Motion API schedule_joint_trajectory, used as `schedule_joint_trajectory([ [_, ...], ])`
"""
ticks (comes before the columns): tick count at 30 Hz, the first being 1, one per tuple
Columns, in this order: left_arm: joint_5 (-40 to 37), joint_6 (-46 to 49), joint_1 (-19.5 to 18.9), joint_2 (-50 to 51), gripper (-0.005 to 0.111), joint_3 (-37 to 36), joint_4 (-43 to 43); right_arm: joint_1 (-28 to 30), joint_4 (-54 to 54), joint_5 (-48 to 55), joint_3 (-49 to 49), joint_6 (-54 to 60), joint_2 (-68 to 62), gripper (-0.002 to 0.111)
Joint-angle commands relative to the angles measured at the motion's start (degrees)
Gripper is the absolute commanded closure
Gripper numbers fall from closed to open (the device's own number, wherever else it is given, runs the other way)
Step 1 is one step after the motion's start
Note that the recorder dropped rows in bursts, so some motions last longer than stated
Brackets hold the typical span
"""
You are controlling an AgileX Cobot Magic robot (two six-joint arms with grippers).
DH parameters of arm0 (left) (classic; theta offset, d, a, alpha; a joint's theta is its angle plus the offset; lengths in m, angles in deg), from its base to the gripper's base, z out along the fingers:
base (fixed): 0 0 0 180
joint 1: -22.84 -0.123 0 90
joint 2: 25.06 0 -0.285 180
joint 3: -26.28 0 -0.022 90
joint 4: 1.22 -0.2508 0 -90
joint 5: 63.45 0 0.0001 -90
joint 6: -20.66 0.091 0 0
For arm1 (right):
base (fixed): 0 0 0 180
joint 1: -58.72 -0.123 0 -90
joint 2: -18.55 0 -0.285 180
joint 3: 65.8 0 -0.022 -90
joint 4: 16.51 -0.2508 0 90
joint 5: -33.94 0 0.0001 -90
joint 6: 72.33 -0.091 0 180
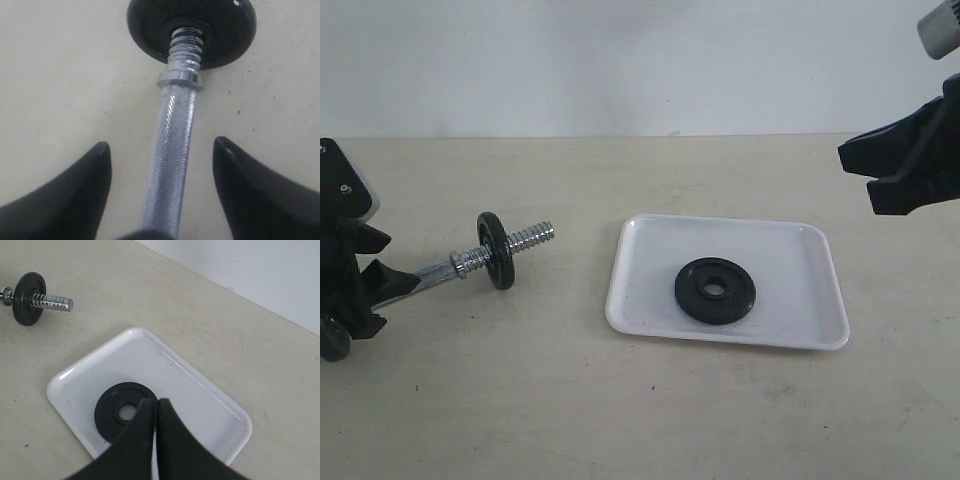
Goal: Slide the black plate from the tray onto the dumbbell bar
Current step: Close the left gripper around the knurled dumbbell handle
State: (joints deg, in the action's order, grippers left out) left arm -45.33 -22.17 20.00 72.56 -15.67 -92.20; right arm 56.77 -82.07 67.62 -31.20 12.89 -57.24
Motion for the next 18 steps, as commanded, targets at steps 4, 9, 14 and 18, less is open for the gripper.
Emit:
schedule_joint_trajectory([
  [4, -4.10, 0.18, 3.67, 4.18, 0.043, 0.76, -0.03, -0.08, -0.14, 0.18, -0.47, 0.15, -0.03, 0.109],
  [9, -9.29, 0.32, 6.47, 5.91, 0.043, 1.72, -0.03, -0.08, -0.14, 0.18, -0.47, 0.15, -0.03, 0.109],
  [14, -10.09, 0.32, 6.74, 6.64, 0.043, 2.85, -0.03, -0.08, -0.14, 0.18, -0.47, 0.15, -0.03, 0.109],
  [18, -11.80, 0.09, 6.74, 6.64, 0.043, 3.73, -0.03, -0.08, -0.14, 0.18, -0.47, 0.15, -0.03, 0.109],
])
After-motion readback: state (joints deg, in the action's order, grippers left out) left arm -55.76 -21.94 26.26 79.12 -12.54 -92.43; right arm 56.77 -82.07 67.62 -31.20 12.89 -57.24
